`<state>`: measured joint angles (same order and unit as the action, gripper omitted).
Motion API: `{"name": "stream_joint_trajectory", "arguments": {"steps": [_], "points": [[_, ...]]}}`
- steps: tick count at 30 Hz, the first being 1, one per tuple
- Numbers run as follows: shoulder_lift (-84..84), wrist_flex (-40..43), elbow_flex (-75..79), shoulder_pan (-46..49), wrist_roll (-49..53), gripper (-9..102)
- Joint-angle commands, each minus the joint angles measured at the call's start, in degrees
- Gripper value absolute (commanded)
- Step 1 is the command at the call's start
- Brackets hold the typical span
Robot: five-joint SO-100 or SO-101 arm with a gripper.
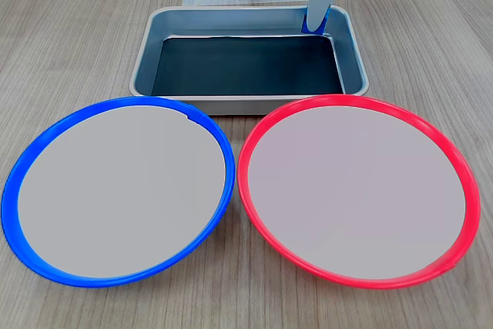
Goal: Move a blue block from tray to blue dish
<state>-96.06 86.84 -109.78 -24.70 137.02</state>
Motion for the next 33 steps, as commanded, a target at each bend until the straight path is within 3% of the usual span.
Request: {"name": "stream_joint_trajectory", "arguments": {"steps": [1,7,11,12,15,17,22,27,33], "points": [[-6.3,8.6,4.5,-0.4,1.7,0],[-17.1,12.3,5.0,0.0,5.7,0],[-27.3,9.1,1.8,-2.9,-8.9,0],[-29.8,7.9,1.0,-4.0,-14.2,0],[-36.6,1.1,-2.0,-8.2,-43.3,0],[-38.8,-7.9,-3.6,-8.7,-70.8,0],[-38.9,-17.8,-3.3,-1.5,-112.5,-1],[-41.5,-26.2,-4.9,9.6,-137.6,-1],[-38.8,-21.1,0.8,25.0,-160.6,-1]]}}
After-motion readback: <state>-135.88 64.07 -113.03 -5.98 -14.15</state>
